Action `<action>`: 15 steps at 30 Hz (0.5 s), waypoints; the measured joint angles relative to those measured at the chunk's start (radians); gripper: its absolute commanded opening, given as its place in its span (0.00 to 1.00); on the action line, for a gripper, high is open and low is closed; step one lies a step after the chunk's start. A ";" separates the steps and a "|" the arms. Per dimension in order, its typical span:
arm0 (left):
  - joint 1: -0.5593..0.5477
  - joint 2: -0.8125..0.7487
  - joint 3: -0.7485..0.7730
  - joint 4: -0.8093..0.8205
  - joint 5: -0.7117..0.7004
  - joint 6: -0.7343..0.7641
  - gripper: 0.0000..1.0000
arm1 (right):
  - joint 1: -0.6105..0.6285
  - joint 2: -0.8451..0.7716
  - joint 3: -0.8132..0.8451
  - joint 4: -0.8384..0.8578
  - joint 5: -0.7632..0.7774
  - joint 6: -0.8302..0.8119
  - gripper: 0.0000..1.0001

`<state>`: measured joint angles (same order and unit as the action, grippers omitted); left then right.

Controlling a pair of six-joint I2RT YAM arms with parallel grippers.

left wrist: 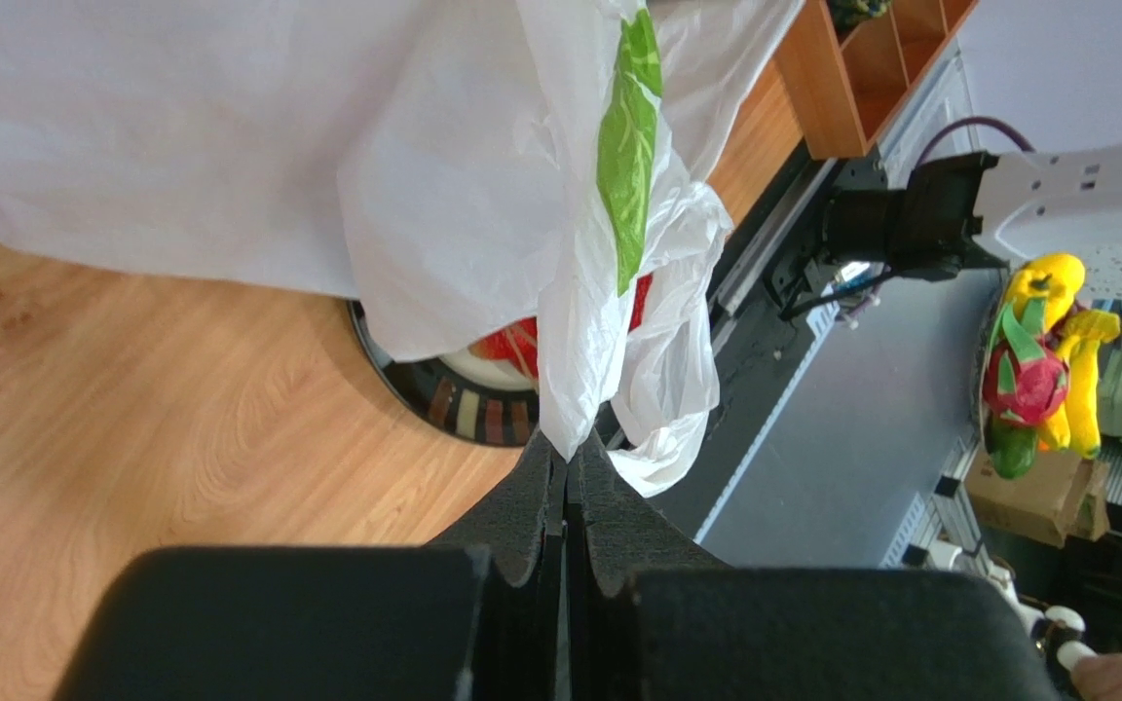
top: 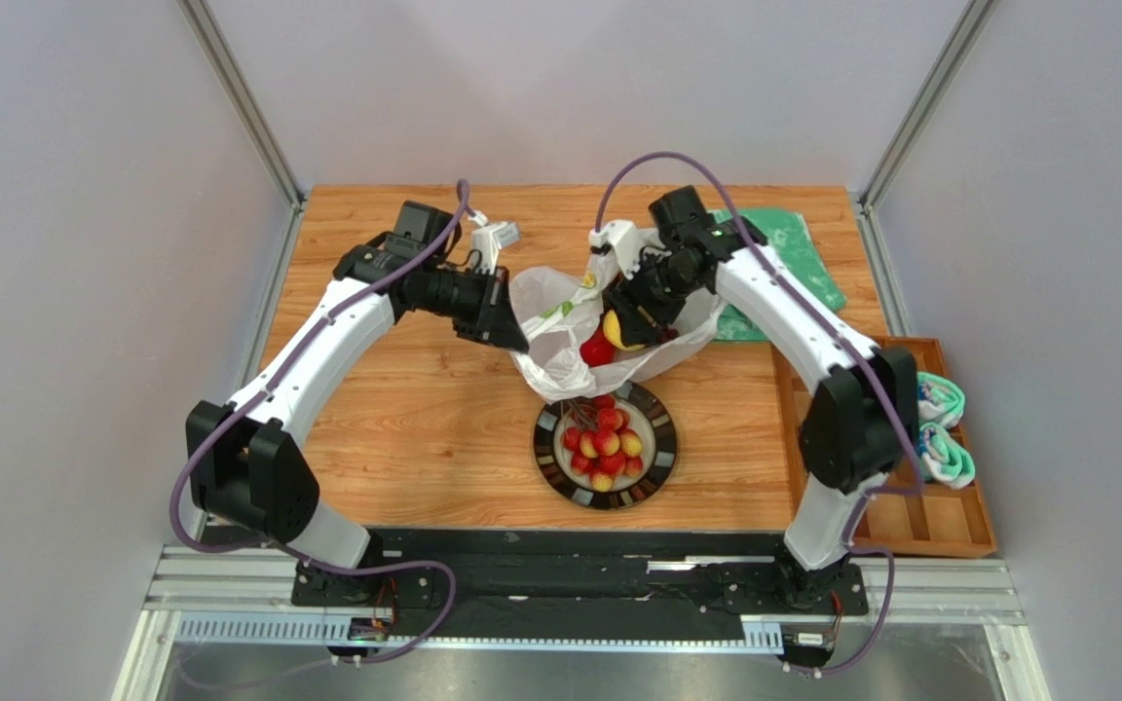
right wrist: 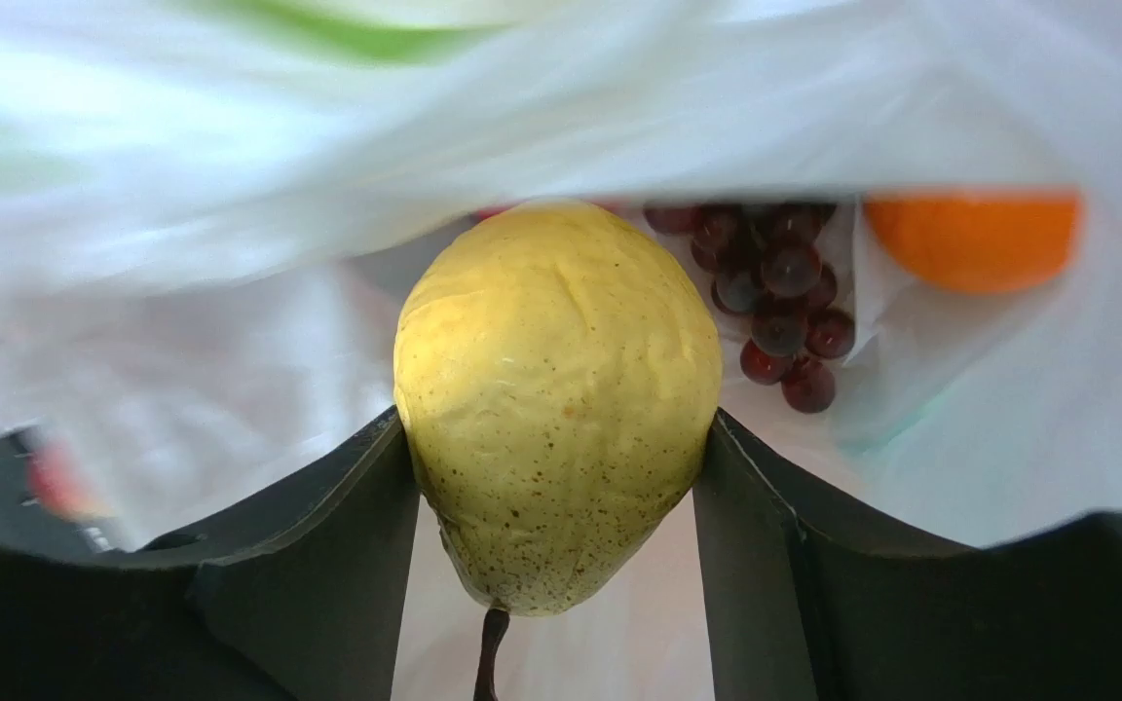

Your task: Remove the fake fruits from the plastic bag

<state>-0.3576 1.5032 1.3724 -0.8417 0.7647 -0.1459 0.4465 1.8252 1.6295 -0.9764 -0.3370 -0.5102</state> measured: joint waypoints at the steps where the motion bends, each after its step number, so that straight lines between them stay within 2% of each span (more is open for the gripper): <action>1: 0.000 0.013 0.021 0.002 -0.001 0.000 0.00 | 0.000 -0.050 0.008 -0.006 -0.040 -0.003 0.24; 5: 0.000 0.074 0.124 -0.006 -0.013 0.008 0.00 | 0.000 -0.237 0.023 -0.026 -0.158 -0.007 0.24; 9: 0.004 0.110 0.203 -0.012 -0.027 0.023 0.00 | 0.012 -0.400 -0.025 -0.039 -0.209 -0.024 0.24; 15: 0.009 0.109 0.222 -0.016 -0.045 0.034 0.00 | 0.109 -0.621 -0.287 -0.164 -0.209 -0.200 0.24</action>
<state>-0.3489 1.6119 1.5948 -0.8574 0.7193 -0.1120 0.5560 1.2041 1.3426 -1.1408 -0.5461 -0.7097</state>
